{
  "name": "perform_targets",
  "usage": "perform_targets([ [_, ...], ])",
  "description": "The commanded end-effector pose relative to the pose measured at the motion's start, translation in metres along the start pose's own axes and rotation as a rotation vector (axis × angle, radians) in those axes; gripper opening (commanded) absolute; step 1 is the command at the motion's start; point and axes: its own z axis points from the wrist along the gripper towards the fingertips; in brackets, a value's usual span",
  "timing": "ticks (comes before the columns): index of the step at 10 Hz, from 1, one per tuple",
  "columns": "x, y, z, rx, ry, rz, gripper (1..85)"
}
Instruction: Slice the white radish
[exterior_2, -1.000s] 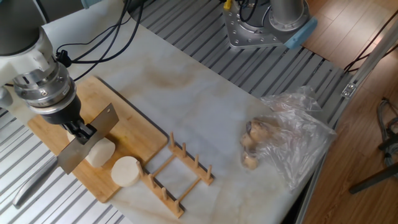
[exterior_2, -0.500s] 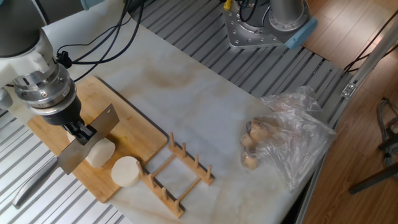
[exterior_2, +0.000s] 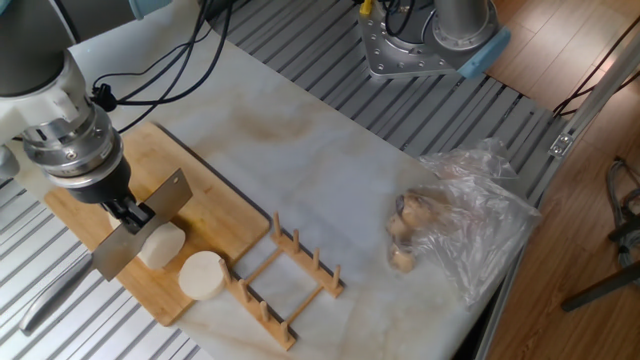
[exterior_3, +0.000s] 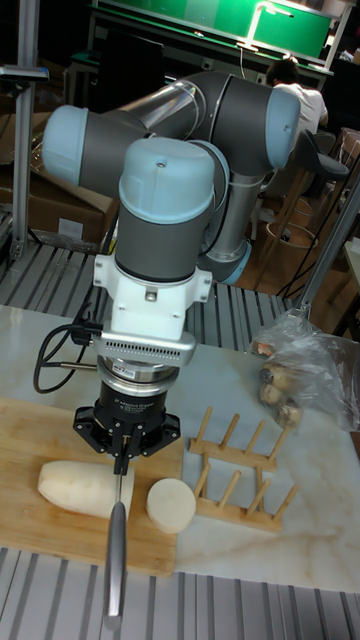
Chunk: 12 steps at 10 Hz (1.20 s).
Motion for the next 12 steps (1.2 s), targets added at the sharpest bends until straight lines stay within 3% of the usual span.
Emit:
perform_targets([
  [1,-0.0029,0.0040,0.0020,-0.012,-0.006,0.013,1.3],
  [8,-0.0033,0.0065,0.0019,-0.018,-0.004,0.016,1.3],
  [12,-0.0039,0.0047,0.0025,0.000,-0.009,0.017,1.3],
])
